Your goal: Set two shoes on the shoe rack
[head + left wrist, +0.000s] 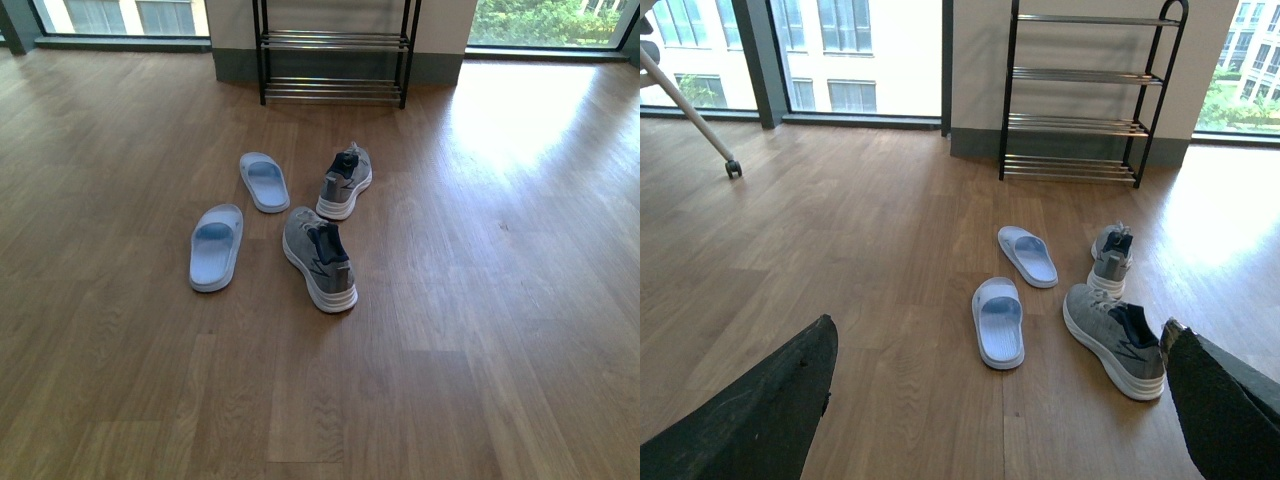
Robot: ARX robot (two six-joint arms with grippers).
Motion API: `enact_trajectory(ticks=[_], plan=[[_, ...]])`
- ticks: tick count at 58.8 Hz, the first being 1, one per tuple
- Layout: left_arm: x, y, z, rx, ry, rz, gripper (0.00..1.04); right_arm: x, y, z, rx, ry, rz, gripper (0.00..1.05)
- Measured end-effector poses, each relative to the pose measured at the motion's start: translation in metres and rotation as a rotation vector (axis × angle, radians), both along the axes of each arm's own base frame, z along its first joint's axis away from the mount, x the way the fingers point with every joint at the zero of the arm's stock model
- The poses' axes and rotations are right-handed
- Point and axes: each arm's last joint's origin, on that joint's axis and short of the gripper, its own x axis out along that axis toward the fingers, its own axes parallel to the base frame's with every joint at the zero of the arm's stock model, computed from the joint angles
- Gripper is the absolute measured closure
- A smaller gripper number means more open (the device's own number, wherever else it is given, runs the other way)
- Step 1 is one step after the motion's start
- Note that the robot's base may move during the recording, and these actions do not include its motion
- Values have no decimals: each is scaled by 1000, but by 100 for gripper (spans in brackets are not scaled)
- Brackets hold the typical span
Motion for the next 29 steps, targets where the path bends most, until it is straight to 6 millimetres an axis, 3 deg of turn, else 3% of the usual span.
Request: enact_trajectory(ticks=[29], plan=[[0,0,0,0,0,3,9,0,0,0,0,0,3,9]])
